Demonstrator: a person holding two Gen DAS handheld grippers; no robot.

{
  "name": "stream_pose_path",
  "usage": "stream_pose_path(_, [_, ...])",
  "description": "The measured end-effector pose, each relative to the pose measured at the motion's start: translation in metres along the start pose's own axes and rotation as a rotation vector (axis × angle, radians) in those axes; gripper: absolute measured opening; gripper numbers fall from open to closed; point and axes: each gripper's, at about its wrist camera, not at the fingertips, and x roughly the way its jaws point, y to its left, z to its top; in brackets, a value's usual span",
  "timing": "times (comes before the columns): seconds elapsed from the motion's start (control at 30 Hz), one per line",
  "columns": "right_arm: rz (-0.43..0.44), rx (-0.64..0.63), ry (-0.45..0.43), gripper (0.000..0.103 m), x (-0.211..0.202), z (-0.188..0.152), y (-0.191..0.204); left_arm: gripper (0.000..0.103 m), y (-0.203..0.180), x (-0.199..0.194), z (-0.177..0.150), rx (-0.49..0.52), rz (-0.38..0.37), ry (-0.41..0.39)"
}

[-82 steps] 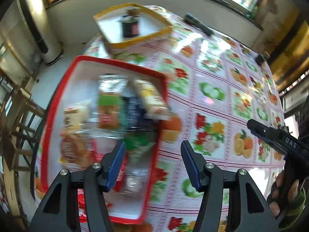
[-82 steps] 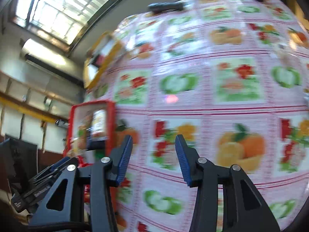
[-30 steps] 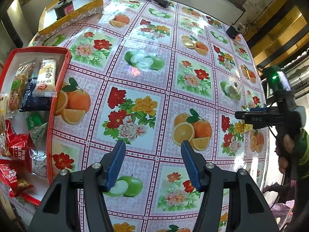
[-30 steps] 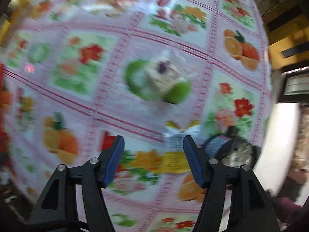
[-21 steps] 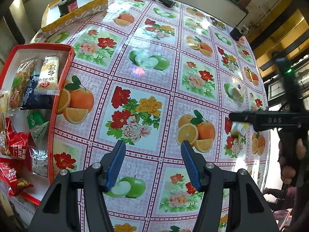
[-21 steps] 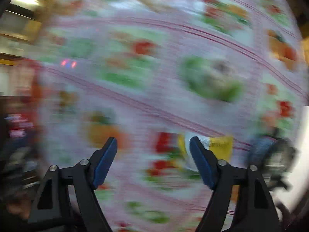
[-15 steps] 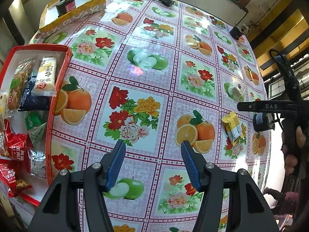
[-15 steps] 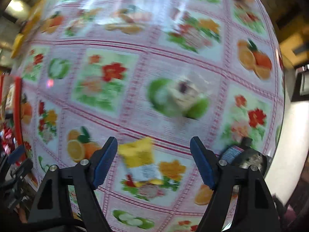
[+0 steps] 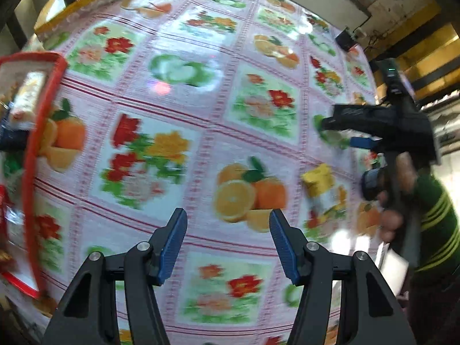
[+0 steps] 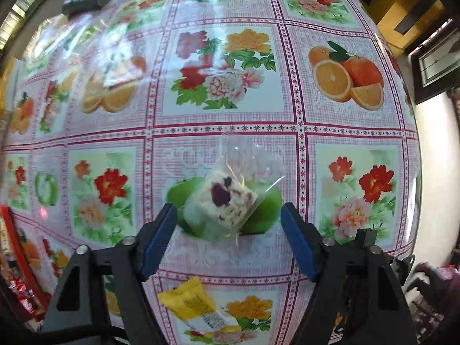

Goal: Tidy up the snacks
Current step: 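Grasp the yellow-wrapped packet with the left gripper while the right grasps a clear cake packet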

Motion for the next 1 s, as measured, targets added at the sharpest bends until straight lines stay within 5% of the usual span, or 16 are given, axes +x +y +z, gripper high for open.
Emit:
stream_pose_path(0.07, [-0.045,-0.068,-0.024,0.064,0.003,0.012,0.018,0.059,-0.017,0.005,-0.003,-0.017,-0.031,-0.011])
stream_pose_path(0.2, [-0.033,-0.177,-0.042,0.013,-0.003,0.014,0.029,0.06,-0.049,0.024,-0.005,-0.023,-0.052,0.007])
stream_pose_path(0.3, [0.04,-0.19,-0.065,0.007,-0.025,0.017,0.025,0.06,-0.067,0.041,-0.002,-0.046,-0.052,0.041])
stream_pose_path(0.57, [0.187,-0.184,-0.177,0.008,-0.094,0.0,-0.002,0.06,-0.1,0.068,0.002,-0.107,-0.031,0.031])
stream_pose_path(0.7, [0.184,-0.174,-0.145,0.032,-0.071,-0.01,-0.011,0.063,-0.112,0.084,0.004,-0.116,0.019,0.016])
stream_pose_path(0.8, [0.247,-0.149,-0.133,0.04,-0.061,-0.011,-0.016,0.062,-0.125,0.089,0.007,-0.053,0.046,-0.004])
stream_pose_path(0.87, [0.251,-0.161,-0.131,0.04,-0.055,-0.01,-0.015,0.04,-0.126,0.088,0.006,-0.016,0.072,-0.021])
stream_pose_path(1.0, [0.243,-0.169,-0.116,0.041,-0.044,-0.003,-0.008,0.039,-0.109,0.084,0.006,0.027,0.008,-0.015])
